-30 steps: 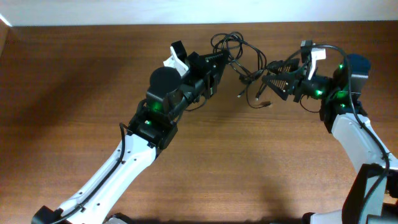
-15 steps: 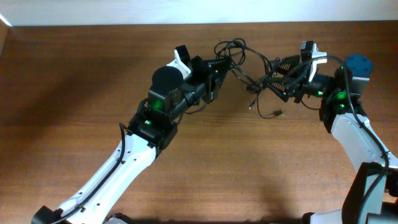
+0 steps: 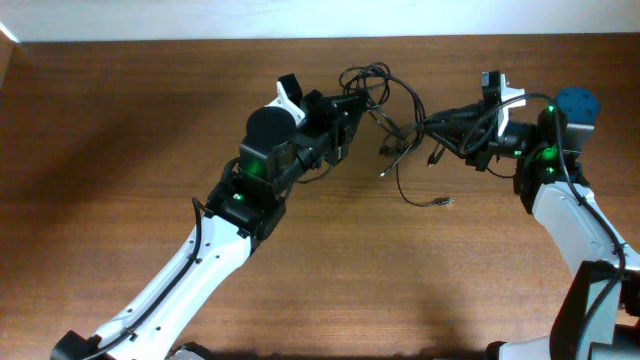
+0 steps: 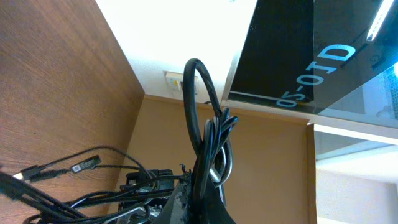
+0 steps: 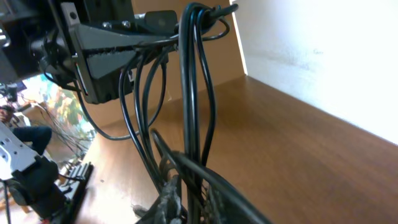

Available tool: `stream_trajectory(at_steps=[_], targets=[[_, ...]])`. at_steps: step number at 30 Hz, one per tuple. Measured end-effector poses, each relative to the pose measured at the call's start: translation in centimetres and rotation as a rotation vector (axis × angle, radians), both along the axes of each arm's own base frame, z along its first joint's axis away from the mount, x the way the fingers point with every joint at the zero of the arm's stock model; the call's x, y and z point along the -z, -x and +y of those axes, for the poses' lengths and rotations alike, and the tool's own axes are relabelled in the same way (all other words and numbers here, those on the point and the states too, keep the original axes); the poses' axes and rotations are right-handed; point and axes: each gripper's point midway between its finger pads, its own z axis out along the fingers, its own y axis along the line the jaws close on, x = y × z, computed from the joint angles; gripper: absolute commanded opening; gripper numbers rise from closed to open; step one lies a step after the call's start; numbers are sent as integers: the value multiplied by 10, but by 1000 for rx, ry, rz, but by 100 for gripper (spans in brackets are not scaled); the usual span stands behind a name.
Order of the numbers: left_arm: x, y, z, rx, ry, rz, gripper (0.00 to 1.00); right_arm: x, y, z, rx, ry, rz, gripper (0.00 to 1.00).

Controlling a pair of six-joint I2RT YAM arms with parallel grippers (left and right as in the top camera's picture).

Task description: Untangle cables

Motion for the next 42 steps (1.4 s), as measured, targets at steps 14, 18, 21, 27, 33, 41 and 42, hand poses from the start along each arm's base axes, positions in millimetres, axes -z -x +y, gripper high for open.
stream_trajectory(at_steps=[14, 18, 21, 27, 33, 41, 42], targets=[[65, -5, 32, -173, -183, 211, 0, -1, 7, 1, -40, -25, 100, 4], [107, -2, 73, -336, -389, 313, 0, 0, 7, 1, -42, -39, 170, 4], [113, -1, 82, -366, -452, 309, 0, -4, 7, 1, -42, -35, 144, 4], [124, 5, 90, -349, -569, 308, 0, -38, 15, 3, -54, 3, -114, 4], [124, 4, 93, -357, -582, 300, 0, -50, 22, 4, -57, 1, -120, 17], [63, -14, 43, -210, -333, 80, 0, -19, 9, 2, -51, -52, 201, 43], [51, -15, 37, -188, -297, 41, 0, -11, 8, 2, -52, -54, 223, 44]])
